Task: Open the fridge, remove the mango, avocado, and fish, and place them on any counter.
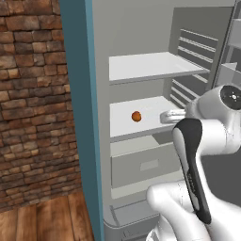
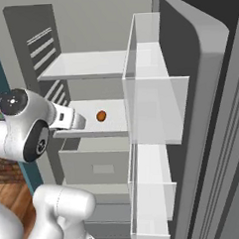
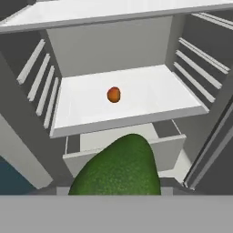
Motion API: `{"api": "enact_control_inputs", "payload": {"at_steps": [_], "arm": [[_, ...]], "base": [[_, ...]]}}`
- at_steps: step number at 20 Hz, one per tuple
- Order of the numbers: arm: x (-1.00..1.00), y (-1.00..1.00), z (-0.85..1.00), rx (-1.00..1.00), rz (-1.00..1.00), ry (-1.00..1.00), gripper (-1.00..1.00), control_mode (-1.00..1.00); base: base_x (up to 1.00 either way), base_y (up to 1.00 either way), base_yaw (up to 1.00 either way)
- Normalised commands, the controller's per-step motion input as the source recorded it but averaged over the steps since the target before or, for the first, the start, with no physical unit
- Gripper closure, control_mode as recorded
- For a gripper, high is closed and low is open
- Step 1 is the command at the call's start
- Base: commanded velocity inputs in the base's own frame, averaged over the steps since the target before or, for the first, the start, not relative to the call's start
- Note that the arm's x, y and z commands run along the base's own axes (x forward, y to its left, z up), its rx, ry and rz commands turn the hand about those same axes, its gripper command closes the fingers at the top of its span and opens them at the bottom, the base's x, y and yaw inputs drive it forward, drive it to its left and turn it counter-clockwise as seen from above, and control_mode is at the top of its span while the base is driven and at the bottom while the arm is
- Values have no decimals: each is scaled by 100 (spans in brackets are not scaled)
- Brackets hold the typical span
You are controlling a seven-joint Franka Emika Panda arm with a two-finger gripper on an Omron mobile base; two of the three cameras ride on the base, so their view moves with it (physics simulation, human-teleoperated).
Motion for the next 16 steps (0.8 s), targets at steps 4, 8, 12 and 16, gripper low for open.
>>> {"api": "enact_control_inputs", "payload": {"at_steps": [4,8,12,16], "arm": [[-71,1,61,-7,0,0,100,-100],[-51,3,20,-7,3,3,100,-100],[-45,6,5,-6,4,1,100,-100],[0,0,0,0,0,0,100,100]], "base": [[0,0,0],[0,0,0],[0,0,0],[-9,1,1]]}}
